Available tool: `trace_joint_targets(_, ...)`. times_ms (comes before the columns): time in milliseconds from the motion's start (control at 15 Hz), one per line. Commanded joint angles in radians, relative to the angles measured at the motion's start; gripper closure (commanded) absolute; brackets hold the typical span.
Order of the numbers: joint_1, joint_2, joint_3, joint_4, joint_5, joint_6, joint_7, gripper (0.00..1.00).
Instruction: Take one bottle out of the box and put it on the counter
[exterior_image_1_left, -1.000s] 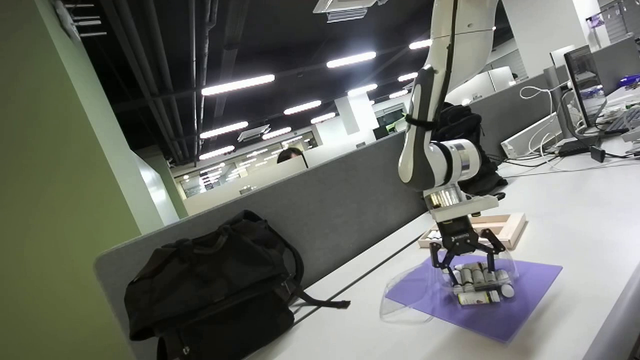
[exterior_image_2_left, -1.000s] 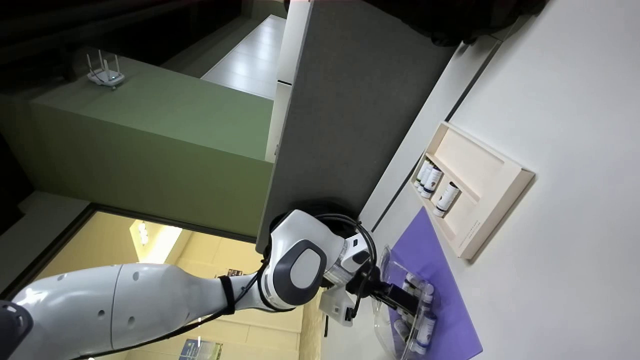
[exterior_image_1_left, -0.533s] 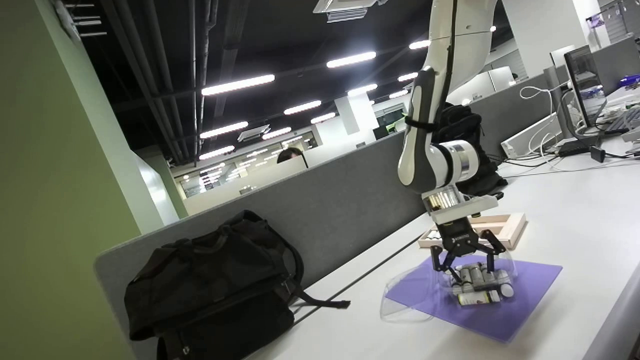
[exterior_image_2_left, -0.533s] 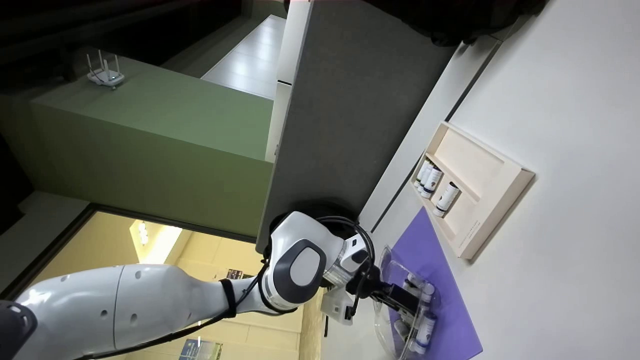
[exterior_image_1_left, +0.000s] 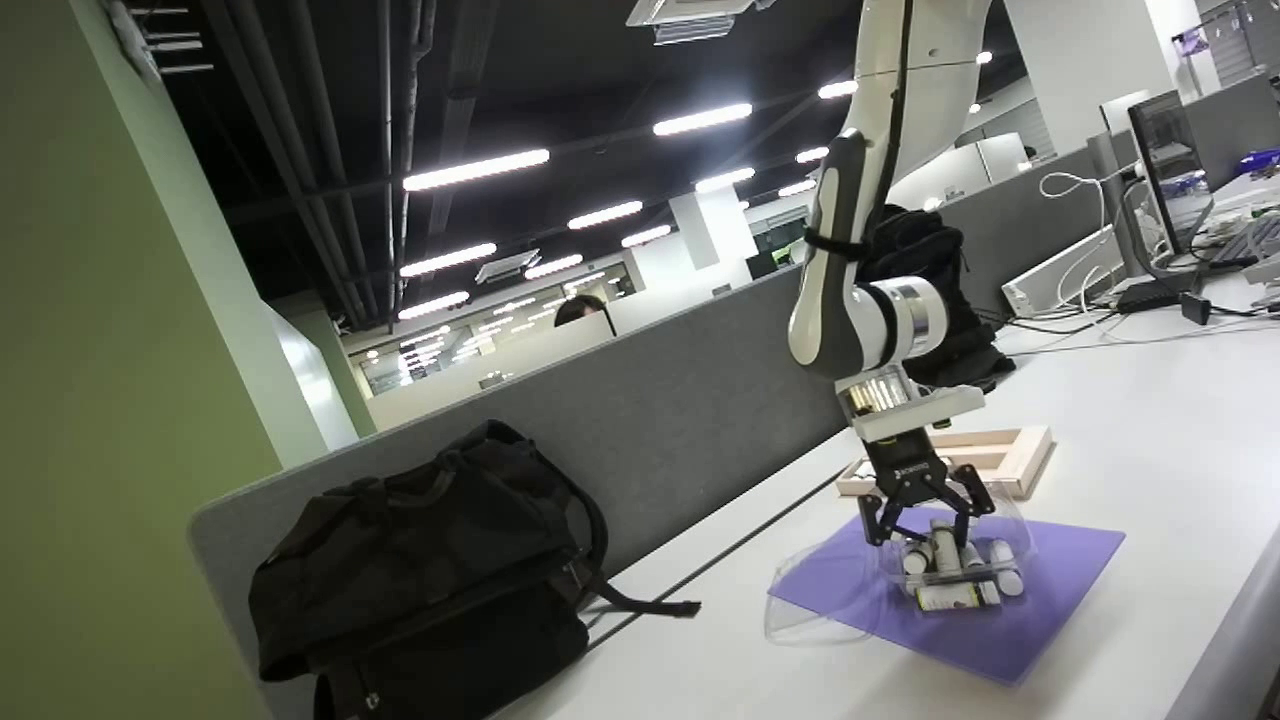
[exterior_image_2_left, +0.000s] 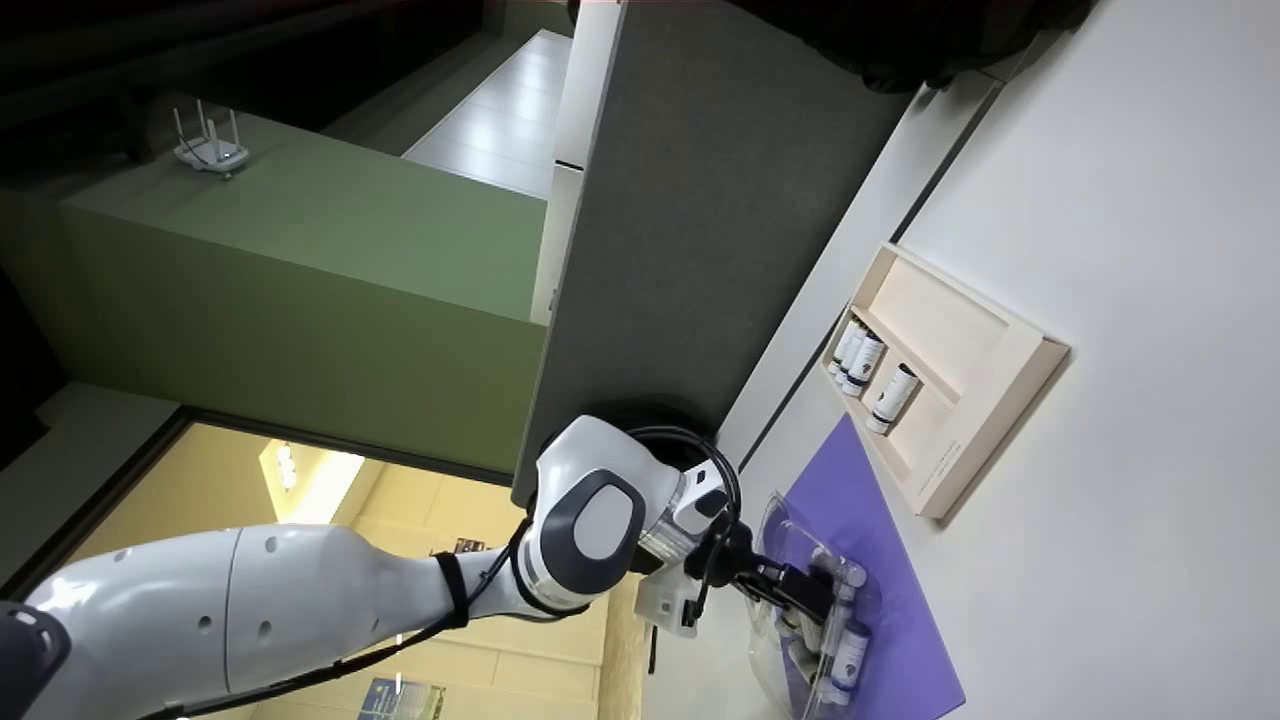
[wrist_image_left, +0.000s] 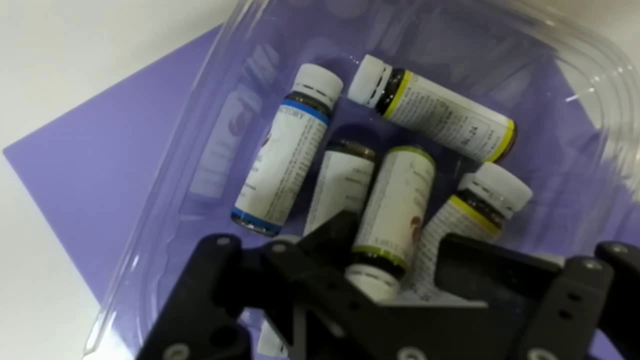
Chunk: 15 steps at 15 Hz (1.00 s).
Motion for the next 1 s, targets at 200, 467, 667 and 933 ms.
trace_joint_targets(200,-0.022,-0.026,0.002,0.000,0.000,-0.043,-0.002,0.92)
trace_joint_targets(467,-0.039,-0.086,-0.001,-0.036,0.006,-0.038,-0.014,0.92)
trace_joint_targets(667,-0.070,-0.143,0.000,-0.064,0.022,-0.057,-0.040,0.92)
trace_joint_targets(933,-0.104,-0.233,-0.017,-0.105,0.037,-0.062,-0.058,0.92)
